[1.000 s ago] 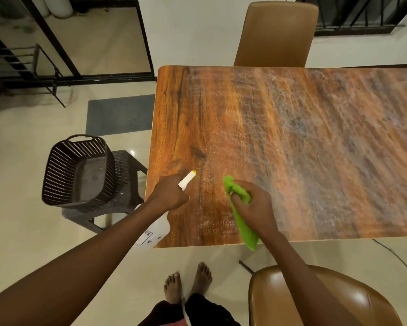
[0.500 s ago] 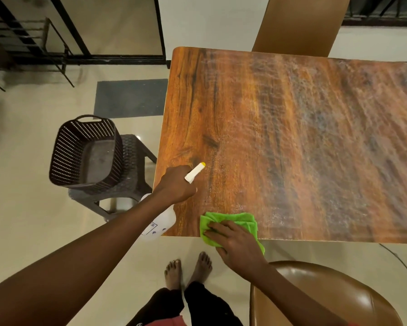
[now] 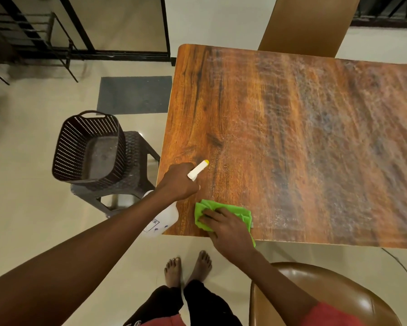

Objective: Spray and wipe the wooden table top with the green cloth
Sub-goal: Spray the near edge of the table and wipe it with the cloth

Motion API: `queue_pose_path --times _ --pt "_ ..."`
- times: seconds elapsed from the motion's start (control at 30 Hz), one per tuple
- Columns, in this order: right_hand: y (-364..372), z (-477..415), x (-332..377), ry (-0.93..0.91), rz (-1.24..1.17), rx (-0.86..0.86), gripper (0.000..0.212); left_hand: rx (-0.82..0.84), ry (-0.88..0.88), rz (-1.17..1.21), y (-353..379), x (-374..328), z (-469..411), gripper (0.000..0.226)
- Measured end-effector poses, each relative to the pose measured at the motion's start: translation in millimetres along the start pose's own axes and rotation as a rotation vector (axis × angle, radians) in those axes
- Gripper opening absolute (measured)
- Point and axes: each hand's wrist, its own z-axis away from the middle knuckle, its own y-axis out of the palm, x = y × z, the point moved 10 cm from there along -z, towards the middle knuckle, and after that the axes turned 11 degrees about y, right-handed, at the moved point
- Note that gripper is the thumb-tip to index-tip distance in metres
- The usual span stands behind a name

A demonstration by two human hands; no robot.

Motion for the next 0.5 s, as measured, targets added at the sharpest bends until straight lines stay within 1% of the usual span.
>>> queue_pose_path --times 0.1,0.23,0.33,0.4,0.5 --pt "-2.4 -16.6 -3.0 0.054 0.008 -0.001 0.032 -0.004 0.009 0.001 -1.7 -2.4 0.9 0.014" --pt "4.8 18.5 4.8 -0.042 -0.02 -0.002 0.029 0.009 0.0 0.026 -3.9 -3.7 0.1 0.017" --pt "-1.7 22.7 0.7 -0.072 -0.005 -0.024 0.031 -0.007 0.003 0.037 -11.7 -5.6 -5.1 0.026" --pt "-8.2 4.1 -6.0 -0.032 -0.007 -0.038 0.03 -0.019 0.0 0.03 -16.4 -4.3 -7.0 0.026" --pt "-12.7 -21.1 -11.7 0.049 -0.002 -0.051 0.032 -0.022 0.002 0.01 -18.2 -0.2 -8.1 0.019"
